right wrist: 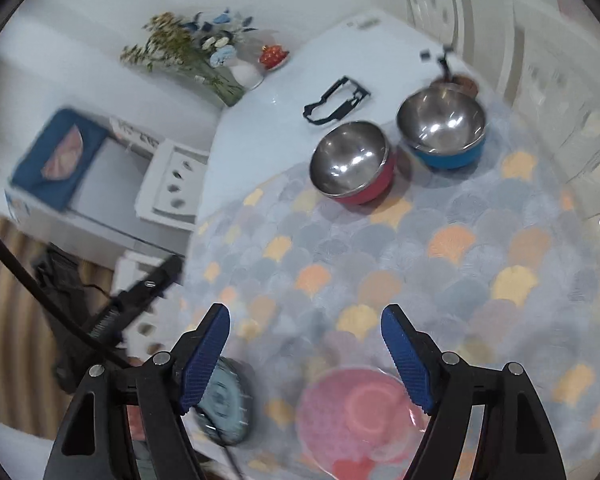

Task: Organize plates and bowls
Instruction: 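Open both grippers and move them to the red-sided steel bowl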

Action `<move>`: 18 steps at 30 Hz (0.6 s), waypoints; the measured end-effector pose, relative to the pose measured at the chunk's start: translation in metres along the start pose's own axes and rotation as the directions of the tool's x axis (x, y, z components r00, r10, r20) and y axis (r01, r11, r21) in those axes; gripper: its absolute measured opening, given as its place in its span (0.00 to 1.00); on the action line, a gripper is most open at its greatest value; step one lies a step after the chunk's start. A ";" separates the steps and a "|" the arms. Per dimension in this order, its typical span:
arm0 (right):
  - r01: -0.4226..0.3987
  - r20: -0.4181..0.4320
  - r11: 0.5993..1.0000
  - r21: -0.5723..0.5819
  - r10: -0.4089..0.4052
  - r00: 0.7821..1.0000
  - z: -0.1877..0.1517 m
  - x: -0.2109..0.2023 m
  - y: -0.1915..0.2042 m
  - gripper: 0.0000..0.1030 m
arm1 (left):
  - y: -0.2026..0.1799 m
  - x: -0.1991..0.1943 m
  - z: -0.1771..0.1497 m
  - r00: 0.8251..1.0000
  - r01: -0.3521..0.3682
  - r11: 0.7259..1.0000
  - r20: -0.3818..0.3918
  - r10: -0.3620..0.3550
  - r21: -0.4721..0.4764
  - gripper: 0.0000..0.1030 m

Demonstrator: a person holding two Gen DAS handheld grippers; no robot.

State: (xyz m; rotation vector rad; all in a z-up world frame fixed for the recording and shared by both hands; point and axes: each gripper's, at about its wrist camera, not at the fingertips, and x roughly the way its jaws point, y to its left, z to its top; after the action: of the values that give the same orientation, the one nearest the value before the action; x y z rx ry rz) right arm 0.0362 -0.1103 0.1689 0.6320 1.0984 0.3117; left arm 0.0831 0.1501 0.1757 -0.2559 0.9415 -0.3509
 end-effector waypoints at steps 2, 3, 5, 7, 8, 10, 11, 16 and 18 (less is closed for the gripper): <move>-0.028 -0.014 0.999 0.024 0.028 1.000 0.017 0.013 -0.005 0.74 | -0.006 0.020 0.013 1.000 -0.006 1.000 -0.021 0.006 0.019 0.59; -0.012 -0.018 1.000 0.020 0.012 1.000 0.025 0.019 -0.006 0.74 | -0.009 0.031 0.021 0.999 -0.015 0.999 -0.033 0.016 0.029 0.59; 0.052 -0.023 0.999 0.006 -0.052 0.998 0.042 0.035 -0.009 0.74 | -0.010 0.052 0.034 0.998 -0.019 0.999 -0.055 0.021 0.034 0.59; 0.100 -0.034 0.995 0.010 -0.100 0.994 0.058 0.052 -0.016 0.71 | -0.009 0.075 0.047 0.997 -0.013 0.999 -0.082 0.016 0.031 0.59; 0.124 -0.038 0.992 0.022 -0.123 0.992 0.067 0.061 -0.022 0.65 | -0.009 0.086 0.051 0.996 -0.010 0.999 -0.093 0.013 0.031 0.59; 0.175 -0.050 0.983 0.049 -0.173 0.984 0.080 0.076 -0.033 0.58 | -0.010 0.106 0.058 0.993 0.006 0.999 -0.117 -0.001 0.044 0.59; 0.207 -0.062 0.976 0.065 -0.203 0.977 0.086 0.085 -0.040 0.57 | -0.012 0.118 0.061 0.990 0.024 0.998 -0.138 -0.016 0.059 0.59; 0.216 -0.106 0.969 0.116 -0.204 0.973 0.107 0.123 -0.066 0.54 | -0.019 0.172 0.065 0.977 0.054 0.994 -0.211 -0.033 0.097 0.53; 0.217 -0.103 0.968 0.122 -0.205 0.973 0.115 0.136 -0.074 0.54 | -0.017 0.185 0.066 0.974 0.056 0.994 -0.223 -0.034 0.090 0.51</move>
State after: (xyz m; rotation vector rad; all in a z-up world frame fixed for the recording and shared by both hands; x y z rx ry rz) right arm 0.1933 -0.1326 0.0599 0.6162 1.2690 0.0833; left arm 0.2337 0.0640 0.0819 -0.1523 1.1364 -0.4722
